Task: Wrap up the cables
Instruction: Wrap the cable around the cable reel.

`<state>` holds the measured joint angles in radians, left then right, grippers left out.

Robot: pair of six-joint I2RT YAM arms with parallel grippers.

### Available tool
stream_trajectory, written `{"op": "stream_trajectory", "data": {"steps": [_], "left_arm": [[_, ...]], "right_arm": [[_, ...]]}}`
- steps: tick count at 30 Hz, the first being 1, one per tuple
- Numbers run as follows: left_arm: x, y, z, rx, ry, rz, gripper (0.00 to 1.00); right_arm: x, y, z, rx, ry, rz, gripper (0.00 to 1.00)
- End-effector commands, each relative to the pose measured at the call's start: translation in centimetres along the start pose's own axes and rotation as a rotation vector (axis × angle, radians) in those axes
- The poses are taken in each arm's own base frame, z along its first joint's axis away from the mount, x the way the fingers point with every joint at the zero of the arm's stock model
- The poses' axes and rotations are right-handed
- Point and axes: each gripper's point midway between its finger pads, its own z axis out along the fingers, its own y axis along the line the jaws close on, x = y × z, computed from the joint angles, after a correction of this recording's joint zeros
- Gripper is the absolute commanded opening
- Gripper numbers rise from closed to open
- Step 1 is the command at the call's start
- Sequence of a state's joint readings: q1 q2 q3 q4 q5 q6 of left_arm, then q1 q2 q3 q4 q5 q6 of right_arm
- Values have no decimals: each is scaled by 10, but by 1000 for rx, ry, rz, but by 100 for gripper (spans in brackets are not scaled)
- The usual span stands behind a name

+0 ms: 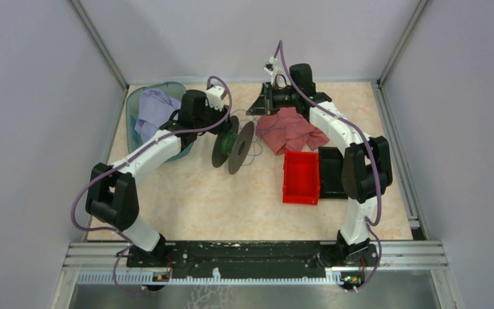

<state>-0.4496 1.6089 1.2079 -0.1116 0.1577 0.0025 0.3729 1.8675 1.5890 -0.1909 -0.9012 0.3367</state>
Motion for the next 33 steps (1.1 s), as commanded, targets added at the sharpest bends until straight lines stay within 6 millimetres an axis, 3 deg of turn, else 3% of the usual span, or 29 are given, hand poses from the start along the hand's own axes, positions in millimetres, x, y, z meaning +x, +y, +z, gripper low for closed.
{"op": "stream_trajectory", "data": {"steps": [1,14,27,33], "left_arm": [[-9,-3,-8,0,-32,30,56],[-4,-4,-8,-1,-19,43,59],[-5,-4,-4,-5,-29,44,49],[-3,-3,-6,-8,-26,51,46]], "right_arm": [[-26,28,-13,-20,-60,-108,0],[-26,23,-13,-10,-62,-106,0],[-24,19,-13,1,-58,-109,0],[-25,1,-20,49,-68,-107,0]]}}
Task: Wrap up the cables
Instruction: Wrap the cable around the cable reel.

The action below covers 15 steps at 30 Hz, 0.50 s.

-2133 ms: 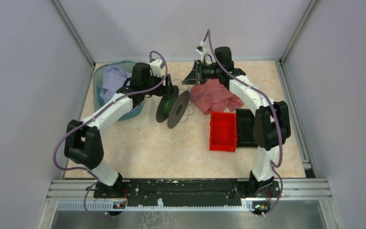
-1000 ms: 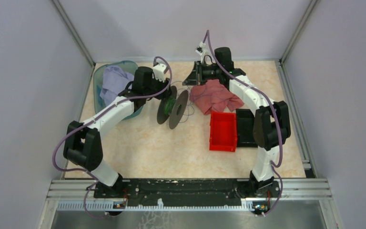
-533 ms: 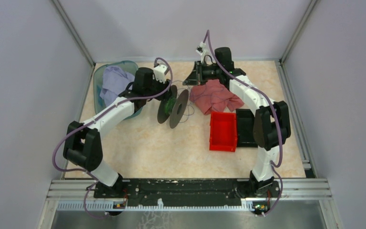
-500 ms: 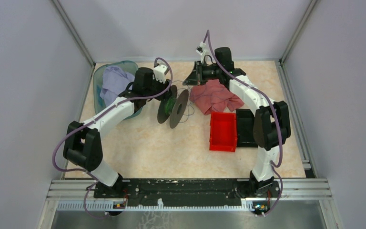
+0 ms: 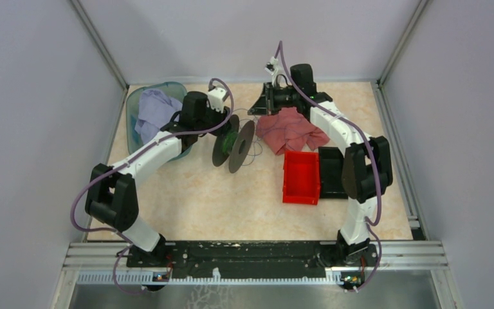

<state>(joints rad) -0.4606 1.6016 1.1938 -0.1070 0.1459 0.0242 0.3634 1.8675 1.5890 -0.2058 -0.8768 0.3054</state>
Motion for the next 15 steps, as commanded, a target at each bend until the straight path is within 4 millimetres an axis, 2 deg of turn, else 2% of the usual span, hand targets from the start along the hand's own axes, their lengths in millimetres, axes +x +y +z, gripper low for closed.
{"op": "stream_trajectory", "data": {"steps": [1,5,10,15], "left_arm": [[-5,-1,-6,-7,-28,25,44],[-3,-1,-5,-3,-26,30,37],[-2,-1,-3,-1,-23,35,31],[-3,-2,-3,1,-25,36,30]], "right_arm": [[-25,5,-18,24,-68,-86,0],[-22,-7,-23,49,-69,-81,0],[-16,-11,-22,51,-60,-78,0],[-13,-11,-21,42,-55,-70,0]]}}
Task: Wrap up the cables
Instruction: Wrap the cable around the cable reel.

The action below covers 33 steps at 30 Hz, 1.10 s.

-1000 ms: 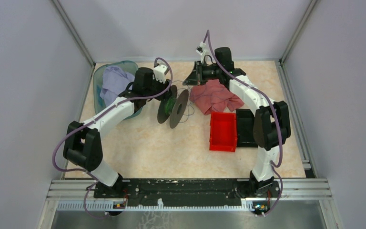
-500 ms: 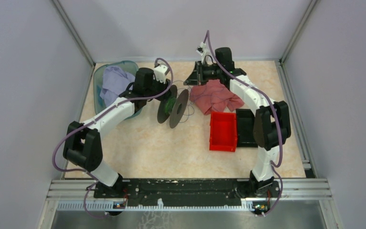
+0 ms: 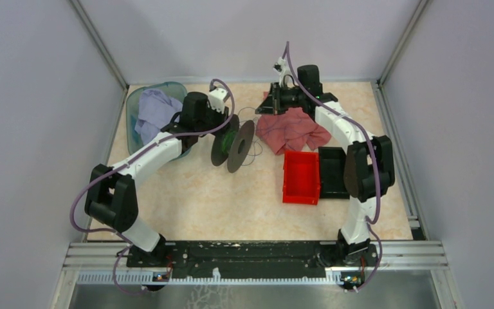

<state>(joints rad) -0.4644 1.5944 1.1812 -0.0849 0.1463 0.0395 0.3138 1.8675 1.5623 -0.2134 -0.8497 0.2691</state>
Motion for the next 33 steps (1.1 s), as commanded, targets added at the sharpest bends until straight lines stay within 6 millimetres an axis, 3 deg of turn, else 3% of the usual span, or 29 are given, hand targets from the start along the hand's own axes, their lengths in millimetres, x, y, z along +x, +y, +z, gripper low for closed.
{"op": "stream_trajectory", "data": {"steps": [1,10,16,27,33], "left_arm": [[-1,-1,-2,-1,-9,14,32],[-12,-5,-9,18,-25,0,52],[-17,-8,-18,29,-25,10,60],[-6,-15,-31,62,20,15,69],[4,-17,-36,66,56,9,69]], "right_arm": [[-15,18,-7,-31,-42,-73,0],[-32,43,-9,-95,-59,-67,0],[-30,55,-6,-128,-49,-55,0],[-26,68,3,-181,-33,-26,0],[-22,63,6,-161,-28,-26,0]]}}
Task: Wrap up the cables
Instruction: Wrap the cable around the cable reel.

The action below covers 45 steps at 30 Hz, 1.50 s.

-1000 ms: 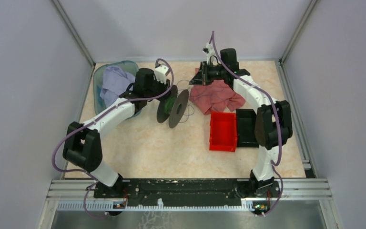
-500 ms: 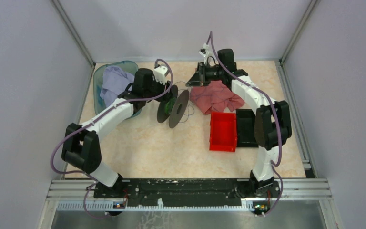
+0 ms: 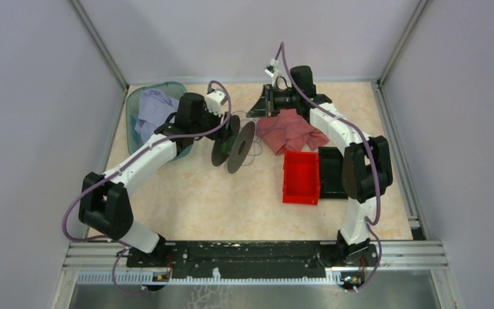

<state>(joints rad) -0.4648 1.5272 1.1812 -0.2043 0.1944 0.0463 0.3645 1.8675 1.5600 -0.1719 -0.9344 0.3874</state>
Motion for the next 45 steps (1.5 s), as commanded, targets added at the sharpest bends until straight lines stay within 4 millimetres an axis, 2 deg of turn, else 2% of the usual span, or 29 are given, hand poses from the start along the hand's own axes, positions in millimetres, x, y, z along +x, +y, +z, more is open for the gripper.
{"op": "stream_trajectory", "data": {"steps": [1,9,17,32,45], "left_arm": [[0,-5,-13,13,11,16,68],[1,-7,-18,25,15,25,68],[-13,-7,-14,22,-20,12,75],[-29,10,5,-59,-86,-21,77],[-32,23,17,-122,-108,-21,75]], "right_arm": [[-27,25,-4,-31,-56,-102,0],[-22,22,0,-32,-51,-94,0],[-18,19,4,-27,-40,-90,0],[-15,17,8,-26,-31,-90,0],[-12,17,10,-28,-22,-93,0]]}}
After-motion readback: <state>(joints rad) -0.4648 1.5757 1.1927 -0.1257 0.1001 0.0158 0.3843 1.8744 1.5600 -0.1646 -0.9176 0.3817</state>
